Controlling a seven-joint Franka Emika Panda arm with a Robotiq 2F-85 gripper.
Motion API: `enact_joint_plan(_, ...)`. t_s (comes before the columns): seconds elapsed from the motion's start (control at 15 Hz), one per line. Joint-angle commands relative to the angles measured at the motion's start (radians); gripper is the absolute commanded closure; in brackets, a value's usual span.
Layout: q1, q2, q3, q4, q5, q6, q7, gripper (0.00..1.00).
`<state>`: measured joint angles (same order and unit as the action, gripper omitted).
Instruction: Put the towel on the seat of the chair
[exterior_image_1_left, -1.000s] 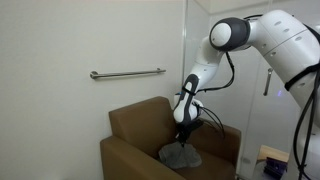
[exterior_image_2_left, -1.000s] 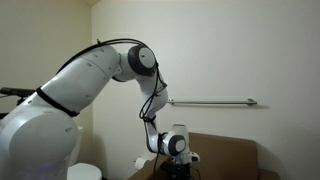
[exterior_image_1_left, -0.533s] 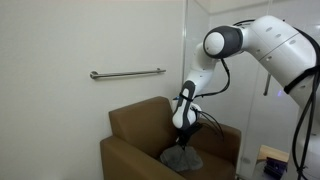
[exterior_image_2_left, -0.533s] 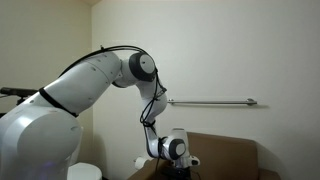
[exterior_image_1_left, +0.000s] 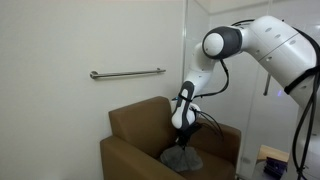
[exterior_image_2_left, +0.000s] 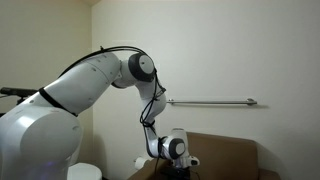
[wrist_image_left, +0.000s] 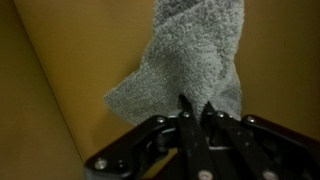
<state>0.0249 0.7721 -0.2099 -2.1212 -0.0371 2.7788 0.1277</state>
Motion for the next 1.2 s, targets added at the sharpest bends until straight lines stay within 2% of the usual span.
enact_joint_plan(0.0,0.027,-0.015,-0.016,0.000,-0.007,-0.035,0.044,0.58)
enact_joint_plan(0.33,0.032,-0.016,-0.006,0.014,-0.005,-0.057,0.050,0.27)
enact_joint_plan(0.6,-0.001,-0.002,0.027,0.047,0.003,-0.106,0.014,0.02)
enact_joint_plan(0.87,-0.049,0.017,0.087,0.089,0.013,-0.160,-0.037,0.00)
enact_joint_plan(1.13,-0.043,0.026,0.100,0.107,-0.002,-0.167,-0.036,0.00)
